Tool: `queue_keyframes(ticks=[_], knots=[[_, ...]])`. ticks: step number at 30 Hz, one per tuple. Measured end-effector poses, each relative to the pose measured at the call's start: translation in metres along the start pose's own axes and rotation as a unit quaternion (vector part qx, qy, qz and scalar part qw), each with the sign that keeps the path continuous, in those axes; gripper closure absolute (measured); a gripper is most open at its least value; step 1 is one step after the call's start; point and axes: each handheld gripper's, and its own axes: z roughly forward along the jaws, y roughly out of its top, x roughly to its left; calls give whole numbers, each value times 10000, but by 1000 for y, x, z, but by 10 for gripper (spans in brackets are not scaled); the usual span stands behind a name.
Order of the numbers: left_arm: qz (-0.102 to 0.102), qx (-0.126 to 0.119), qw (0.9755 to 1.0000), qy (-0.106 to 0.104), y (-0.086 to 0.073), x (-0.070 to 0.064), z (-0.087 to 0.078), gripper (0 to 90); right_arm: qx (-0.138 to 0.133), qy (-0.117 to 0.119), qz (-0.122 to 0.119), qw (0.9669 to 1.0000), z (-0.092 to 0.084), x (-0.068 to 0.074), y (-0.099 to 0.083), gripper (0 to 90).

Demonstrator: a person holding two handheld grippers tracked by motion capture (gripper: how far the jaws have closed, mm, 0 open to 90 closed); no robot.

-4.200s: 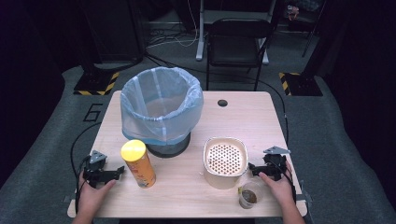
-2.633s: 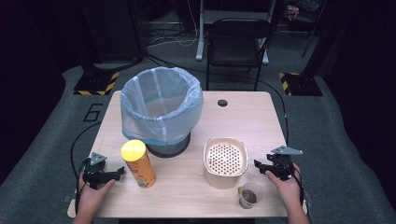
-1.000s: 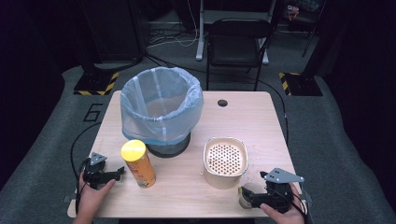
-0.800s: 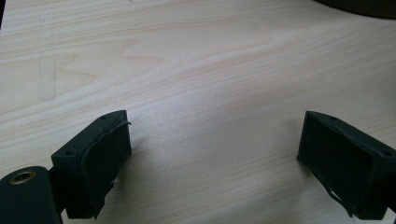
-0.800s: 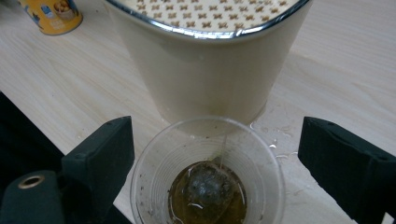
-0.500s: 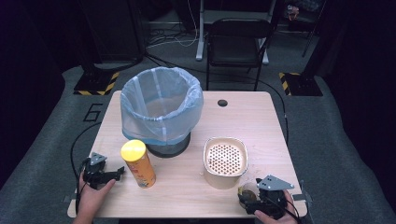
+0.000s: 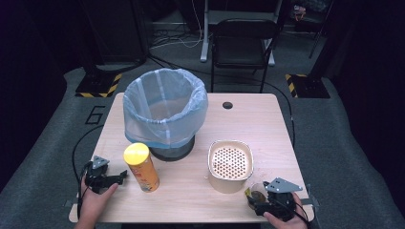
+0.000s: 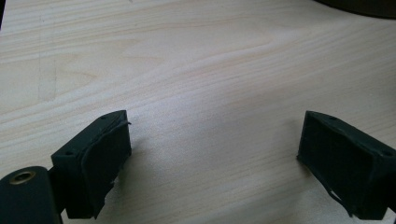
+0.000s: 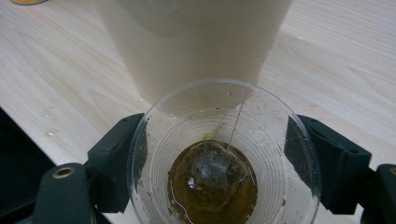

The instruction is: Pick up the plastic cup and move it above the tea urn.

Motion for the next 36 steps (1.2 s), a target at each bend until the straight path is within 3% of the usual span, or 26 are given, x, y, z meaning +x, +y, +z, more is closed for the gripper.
queue_keyframes(ticks=[5, 9, 18, 25, 31, 36], knots=[[-58, -7, 10000, -28, 0, -1, 0, 91, 22, -62, 30, 10000, 0, -12, 1, 214], [-37, -4, 10000, -12, 0, 0, 0, 91, 28, -208, 57, 9998, -1, -29, 0, 214], [-40, -5, 10000, -13, 0, -1, 0, 91, -62, -321, 341, 9989, 0, -56, -2, 200], [-21, -2, 10000, -8, 0, 0, 0, 91, -168, -315, 461, 9983, -2, -56, 1, 141], [-14, 1, 10000, -6, 0, 0, 0, 91, -233, -327, 382, 9985, -11, -55, 8, 139], [-37, -5, 10000, -12, 0, 0, 0, 91, -445, -309, 281, 9981, -21, -49, 21, 142]])
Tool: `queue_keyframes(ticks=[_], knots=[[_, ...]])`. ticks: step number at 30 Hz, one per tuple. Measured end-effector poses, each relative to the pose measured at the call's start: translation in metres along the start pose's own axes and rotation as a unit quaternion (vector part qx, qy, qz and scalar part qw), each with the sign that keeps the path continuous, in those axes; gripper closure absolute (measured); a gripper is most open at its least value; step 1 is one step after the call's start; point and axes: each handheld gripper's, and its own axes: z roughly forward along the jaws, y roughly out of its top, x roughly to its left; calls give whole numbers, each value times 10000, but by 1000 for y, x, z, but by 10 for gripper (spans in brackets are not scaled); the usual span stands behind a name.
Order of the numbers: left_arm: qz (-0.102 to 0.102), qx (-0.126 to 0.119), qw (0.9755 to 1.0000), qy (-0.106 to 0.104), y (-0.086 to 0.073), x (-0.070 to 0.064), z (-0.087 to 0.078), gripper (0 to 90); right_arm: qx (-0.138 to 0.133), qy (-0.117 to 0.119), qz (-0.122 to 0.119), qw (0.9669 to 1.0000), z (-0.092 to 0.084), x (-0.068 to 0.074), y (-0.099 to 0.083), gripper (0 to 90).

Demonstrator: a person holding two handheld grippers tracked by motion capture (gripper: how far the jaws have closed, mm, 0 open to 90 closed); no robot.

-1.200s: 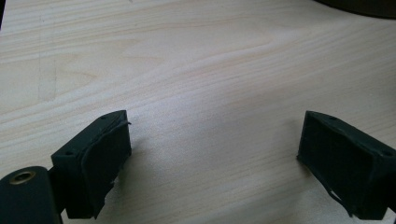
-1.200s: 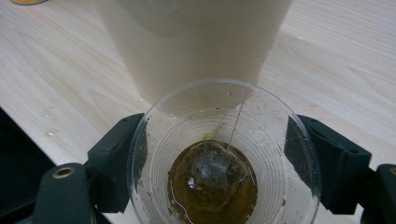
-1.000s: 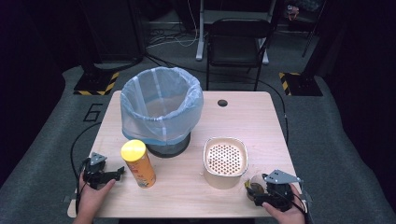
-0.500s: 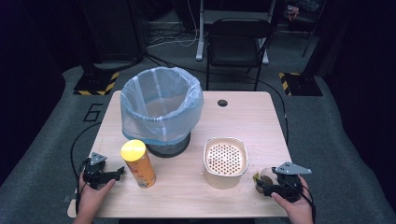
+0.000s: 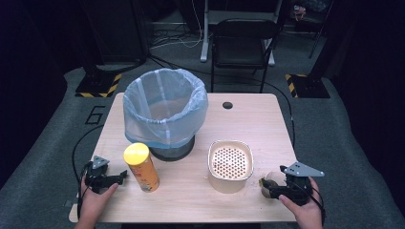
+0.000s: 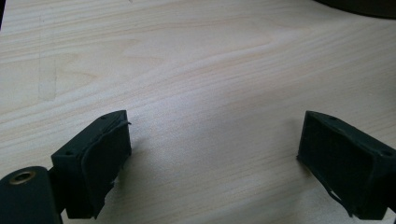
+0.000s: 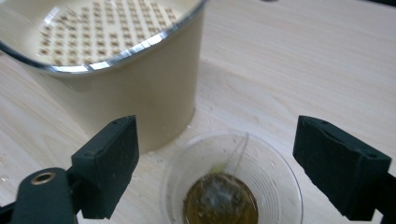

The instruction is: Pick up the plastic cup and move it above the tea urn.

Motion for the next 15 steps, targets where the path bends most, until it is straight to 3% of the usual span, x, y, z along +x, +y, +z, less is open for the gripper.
queue_keyframes(ticks=[5, 8, 11, 12, 15], knots=[[34, 8, 10000, 7, 0, 0, 0, 91, -248, 183, -56, 9995, -4, 9, 20, 256], [19, 7, 10000, 5, 0, 0, 0, 91, -364, 299, 15, 9989, 3, 12, 32, 264], [-13, 13, 10000, -10, 0, 0, 0, 93, -313, 350, -49, 9989, 12, 16, 39, 264], [42, -15, 10000, -8, 0, 0, -1, 104, -227, 330, -136, 9991, 25, 20, 44, 264], [38, -5, 10000, -34, 0, -1, -2, 134, -29, 330, -189, 9993, 39, 24, 46, 264]])
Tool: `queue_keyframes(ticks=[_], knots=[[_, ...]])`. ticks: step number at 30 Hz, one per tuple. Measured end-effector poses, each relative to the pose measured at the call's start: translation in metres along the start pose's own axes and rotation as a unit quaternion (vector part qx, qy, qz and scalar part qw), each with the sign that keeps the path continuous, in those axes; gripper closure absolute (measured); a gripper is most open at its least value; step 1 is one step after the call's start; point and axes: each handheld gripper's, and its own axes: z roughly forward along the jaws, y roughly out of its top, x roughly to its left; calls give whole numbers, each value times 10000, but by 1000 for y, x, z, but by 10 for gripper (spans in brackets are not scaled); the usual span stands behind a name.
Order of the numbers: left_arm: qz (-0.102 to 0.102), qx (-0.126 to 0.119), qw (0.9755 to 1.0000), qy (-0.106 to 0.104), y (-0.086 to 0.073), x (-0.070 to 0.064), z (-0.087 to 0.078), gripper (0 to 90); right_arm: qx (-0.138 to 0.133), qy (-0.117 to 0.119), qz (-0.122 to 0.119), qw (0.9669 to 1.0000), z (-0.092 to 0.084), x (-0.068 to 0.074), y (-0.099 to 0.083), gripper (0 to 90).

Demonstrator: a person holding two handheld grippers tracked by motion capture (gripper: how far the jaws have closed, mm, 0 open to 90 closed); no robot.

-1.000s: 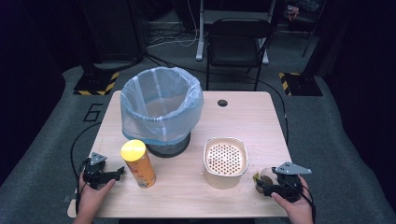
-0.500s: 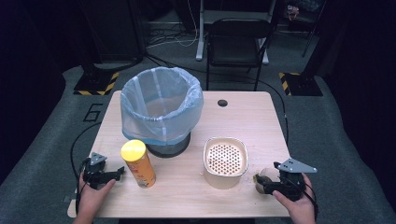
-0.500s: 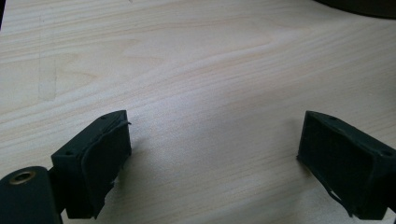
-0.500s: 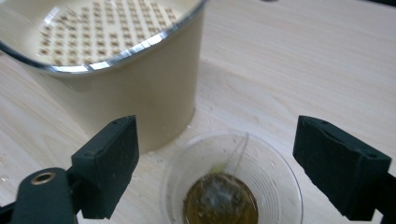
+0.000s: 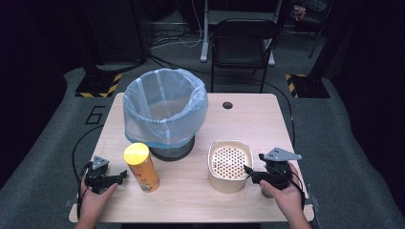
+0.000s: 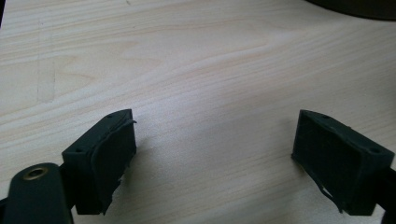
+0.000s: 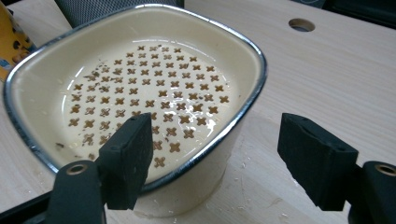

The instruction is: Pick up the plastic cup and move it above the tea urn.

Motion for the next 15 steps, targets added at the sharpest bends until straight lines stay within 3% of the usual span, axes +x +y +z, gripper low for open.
queue_keyframes(ticks=[4, 15], knots=[[-7, 3, 10000, 2, 0, 0, 0, 142, 131, 61, 35, 9999, 9, 4, 0, 268], [-6, -12, 10000, -38, 0, -4, 0, 152, 355, 170, -25, 9992, 3, 11, -8, 268]])
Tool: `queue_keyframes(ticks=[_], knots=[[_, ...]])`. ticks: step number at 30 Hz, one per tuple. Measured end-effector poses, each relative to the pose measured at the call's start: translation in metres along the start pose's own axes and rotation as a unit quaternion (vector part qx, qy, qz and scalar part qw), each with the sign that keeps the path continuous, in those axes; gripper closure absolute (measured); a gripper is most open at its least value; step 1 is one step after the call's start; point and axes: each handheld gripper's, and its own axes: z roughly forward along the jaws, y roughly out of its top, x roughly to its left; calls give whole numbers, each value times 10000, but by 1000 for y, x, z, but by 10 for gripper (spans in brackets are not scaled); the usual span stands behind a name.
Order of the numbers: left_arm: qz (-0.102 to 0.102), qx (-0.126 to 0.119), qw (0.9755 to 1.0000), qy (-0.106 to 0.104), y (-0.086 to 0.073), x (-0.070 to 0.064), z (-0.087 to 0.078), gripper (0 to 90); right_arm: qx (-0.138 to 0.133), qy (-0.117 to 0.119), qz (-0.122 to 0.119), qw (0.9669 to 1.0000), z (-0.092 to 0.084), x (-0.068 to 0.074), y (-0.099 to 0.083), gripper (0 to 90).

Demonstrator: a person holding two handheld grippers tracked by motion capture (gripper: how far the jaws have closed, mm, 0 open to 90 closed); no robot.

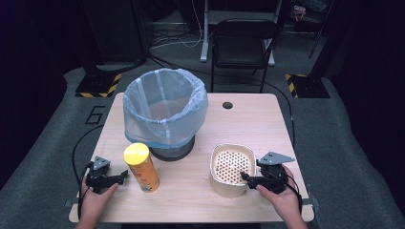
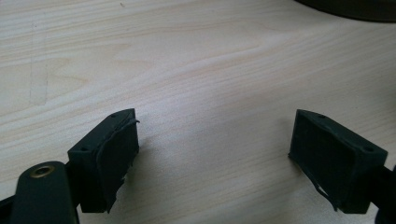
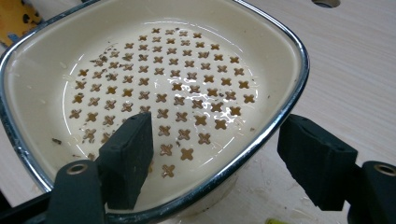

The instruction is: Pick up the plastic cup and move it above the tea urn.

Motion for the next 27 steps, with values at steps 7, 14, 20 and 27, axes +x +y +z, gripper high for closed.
queue_keyframes(ticks=[7, 14, 20, 27], knots=[[-17, -4, 10000, 2, 0, -1, 0, 151, -90, 53, -22, 9999, -11, 4, -3, 264], [-14, -2, 10000, 1, 0, 0, 0, 151, -468, -80, 60, 9989, -30, -4, 0, 201], [-13, -1, 10000, 2, 0, 0, 0, 151, -616, -282, 162, 9976, -44, -14, -9, 140], [-14, -2, 10000, 1, 0, 0, 0, 151, -411, -422, 365, 9976, -49, -21, -36, 0]])
